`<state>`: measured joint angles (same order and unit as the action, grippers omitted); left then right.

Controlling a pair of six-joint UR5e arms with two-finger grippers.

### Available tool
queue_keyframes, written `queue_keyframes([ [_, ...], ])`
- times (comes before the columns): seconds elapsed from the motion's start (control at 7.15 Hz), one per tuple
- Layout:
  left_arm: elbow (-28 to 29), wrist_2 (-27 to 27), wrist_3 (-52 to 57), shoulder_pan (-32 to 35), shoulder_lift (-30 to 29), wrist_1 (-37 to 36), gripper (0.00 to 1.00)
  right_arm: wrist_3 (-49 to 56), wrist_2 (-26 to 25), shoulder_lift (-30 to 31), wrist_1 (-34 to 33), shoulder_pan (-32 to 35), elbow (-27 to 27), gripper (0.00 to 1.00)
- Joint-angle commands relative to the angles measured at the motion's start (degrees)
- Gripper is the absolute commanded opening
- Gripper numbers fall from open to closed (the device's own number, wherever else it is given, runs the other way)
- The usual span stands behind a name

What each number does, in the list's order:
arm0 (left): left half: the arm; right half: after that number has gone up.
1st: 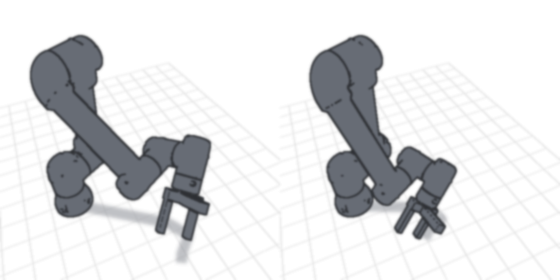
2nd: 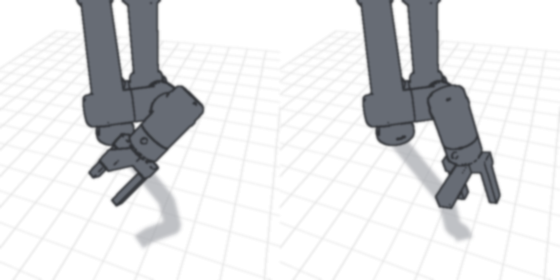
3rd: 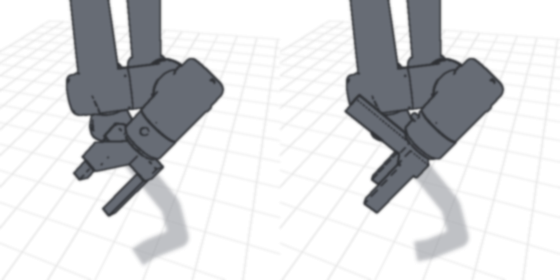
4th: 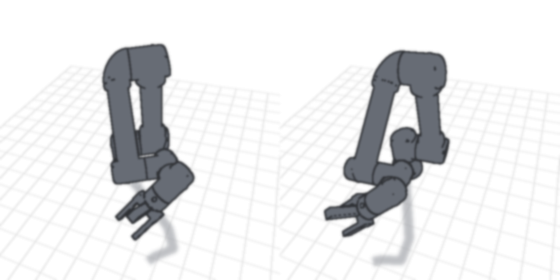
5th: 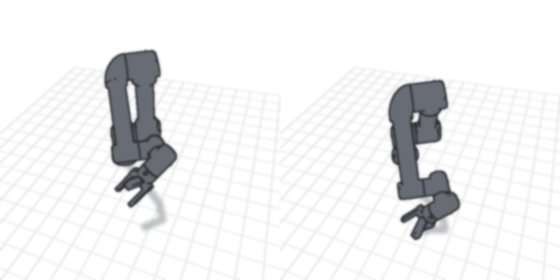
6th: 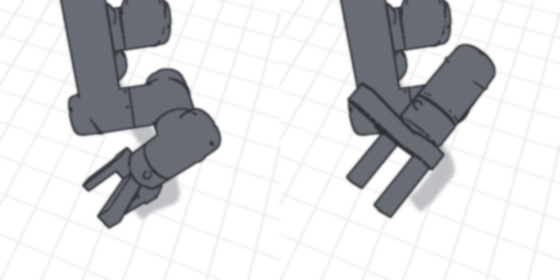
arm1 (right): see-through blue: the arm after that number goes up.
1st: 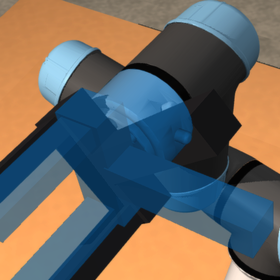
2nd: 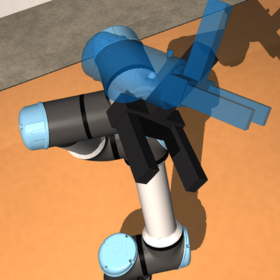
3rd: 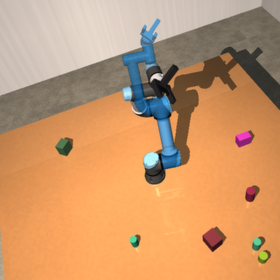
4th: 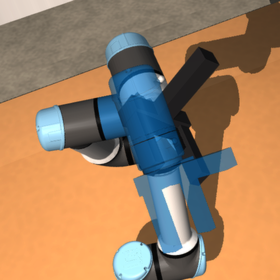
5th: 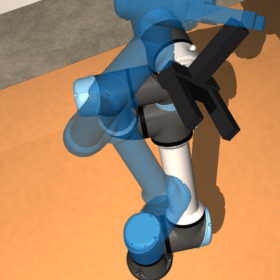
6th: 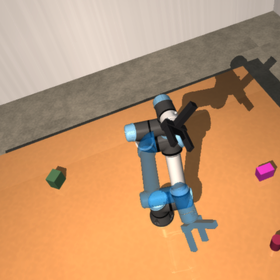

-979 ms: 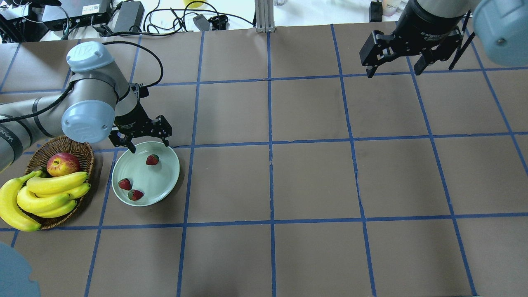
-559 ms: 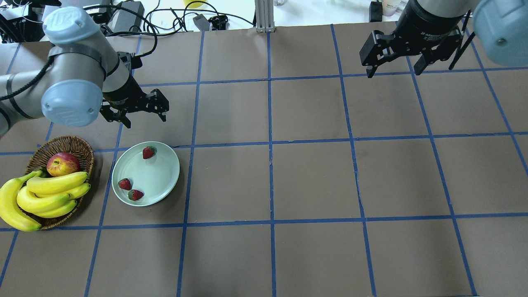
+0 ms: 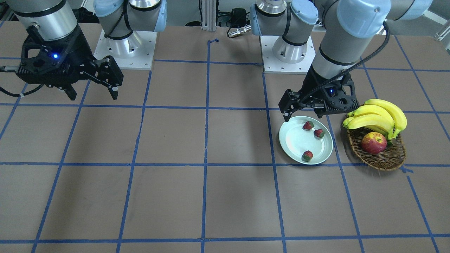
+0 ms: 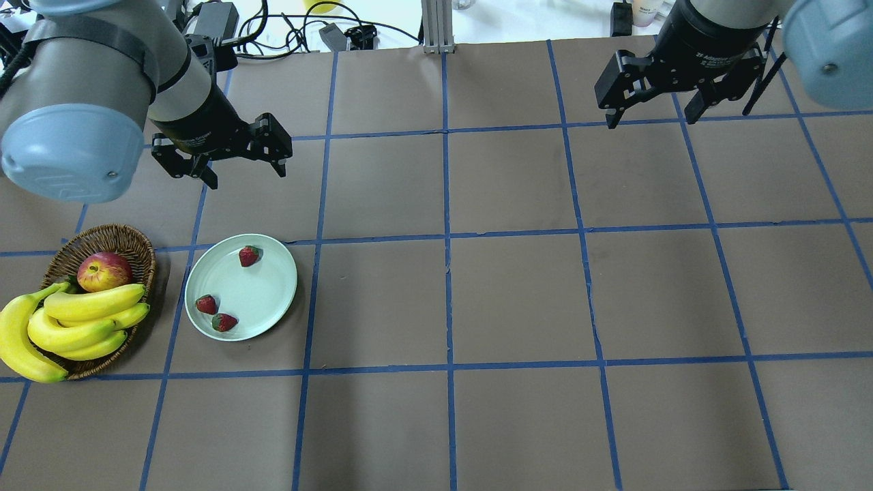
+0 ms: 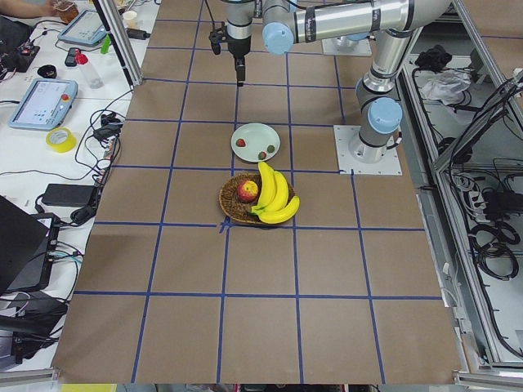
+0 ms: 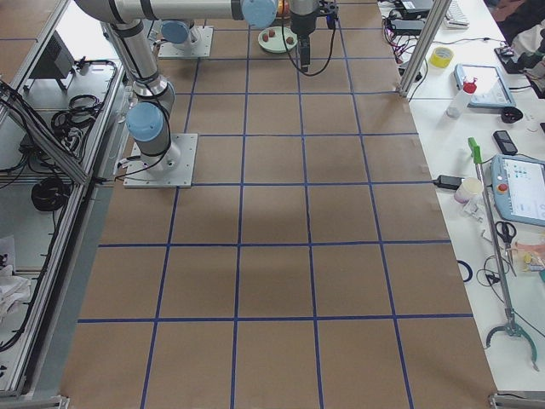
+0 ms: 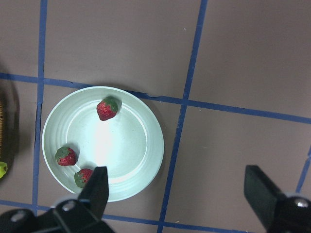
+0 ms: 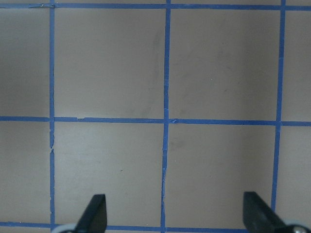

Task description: Collect all strawberries into plate

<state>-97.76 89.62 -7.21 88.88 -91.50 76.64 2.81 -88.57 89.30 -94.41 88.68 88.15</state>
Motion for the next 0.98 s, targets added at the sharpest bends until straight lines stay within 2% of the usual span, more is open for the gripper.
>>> queue_keyframes([
  [0.0,1.4,0.5,1.7,0.2,3.2,5.5,1.0,0.0,0.1,0.0,-0.1,0.0,0.0,1.0],
  [0.28,6.2,1.4,5.0,-0.2,4.1,16.6,1.0,0.0,0.1,0.0,0.0,0.0,0.0,1.0],
  [0.84,5.8,0.5,5.0,0.1,4.1,15.6,1.0,0.0,0.1,0.0,0.0,0.0,0.0,1.0],
])
